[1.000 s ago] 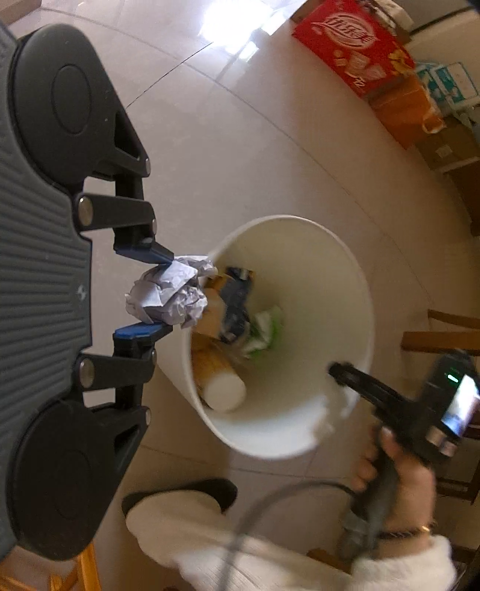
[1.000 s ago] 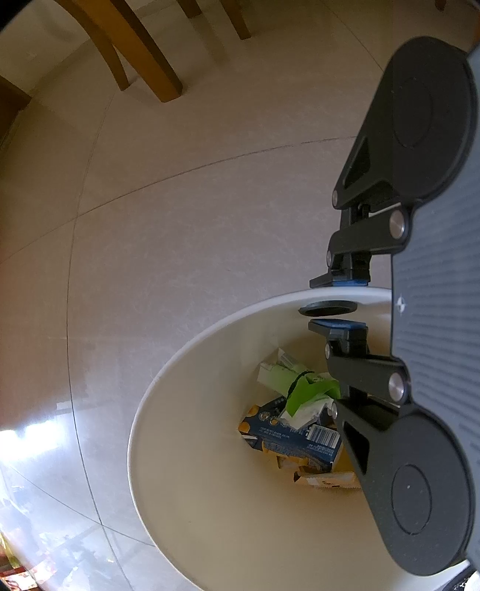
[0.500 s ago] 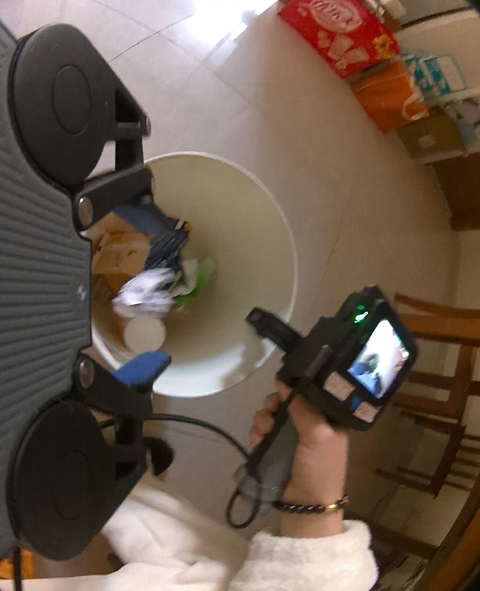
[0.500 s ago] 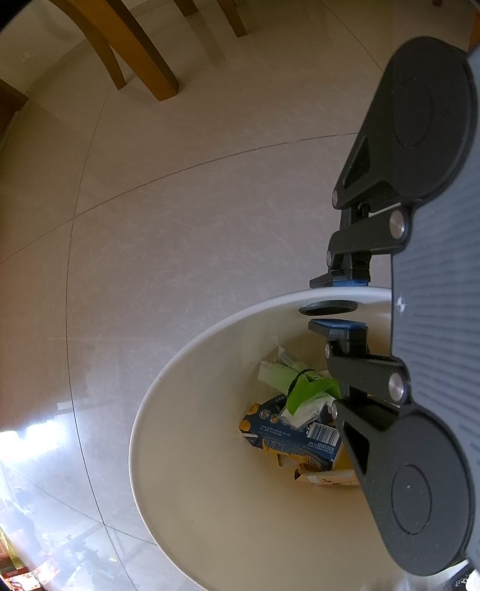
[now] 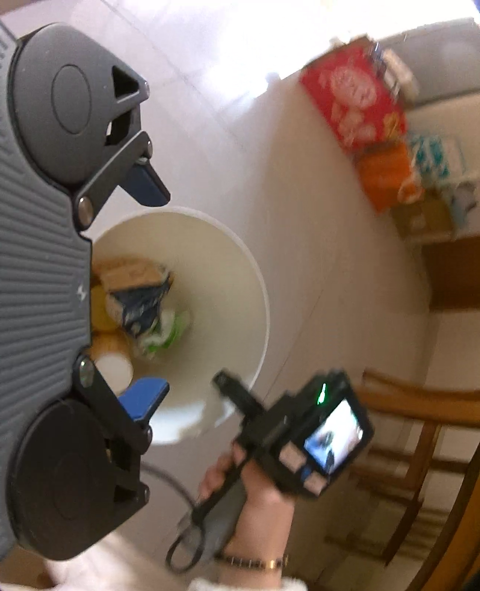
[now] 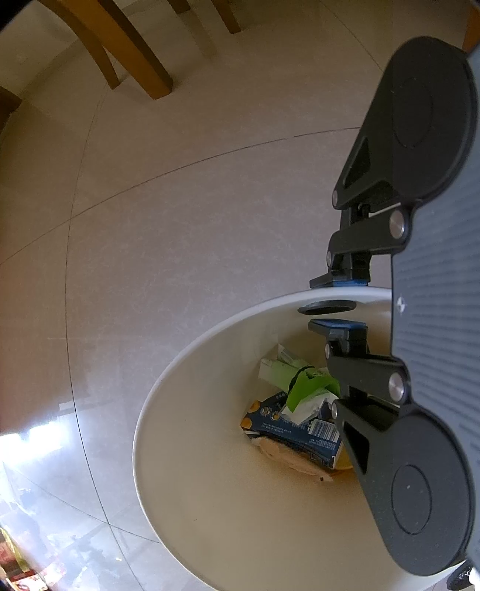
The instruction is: Collect trash
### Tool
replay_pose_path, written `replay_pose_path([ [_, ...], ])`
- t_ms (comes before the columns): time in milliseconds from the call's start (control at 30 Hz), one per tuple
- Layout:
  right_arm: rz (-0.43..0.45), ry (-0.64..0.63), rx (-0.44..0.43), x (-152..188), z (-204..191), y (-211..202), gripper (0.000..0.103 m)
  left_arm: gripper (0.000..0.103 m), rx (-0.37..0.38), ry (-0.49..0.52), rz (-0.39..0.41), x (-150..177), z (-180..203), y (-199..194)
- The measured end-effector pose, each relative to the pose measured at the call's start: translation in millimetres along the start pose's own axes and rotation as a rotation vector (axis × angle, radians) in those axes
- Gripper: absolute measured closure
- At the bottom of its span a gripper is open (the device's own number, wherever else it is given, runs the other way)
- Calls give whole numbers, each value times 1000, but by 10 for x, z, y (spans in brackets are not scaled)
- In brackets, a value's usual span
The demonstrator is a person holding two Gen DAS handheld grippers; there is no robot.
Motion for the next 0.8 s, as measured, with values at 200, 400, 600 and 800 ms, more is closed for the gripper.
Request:
replay_pose_path([
  [200,5,40,-29,77,11,-107,77,3,-146,-17,-27,205,138,47],
  [400,-9,55,-87,331,-24,-358,45,2,-187,-149,-98,390,228,72],
  [600,6,3,-15,713,51,-582,21,2,-210,-304,-166,519,160,9],
  [800,-29,115,-27,1006,163,-801,4,3,-267,-361,-269,649,190,-48],
])
Point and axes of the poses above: each gripper's, at about its wrist camera, not at the fingertips, and y roughly the way its jaws point, z to its right, x to its underside, the point moved 10 cm from there along y, roughly the way its jaws point, and after that the axes turned 11 degrees about y, right-handed, at the moved point
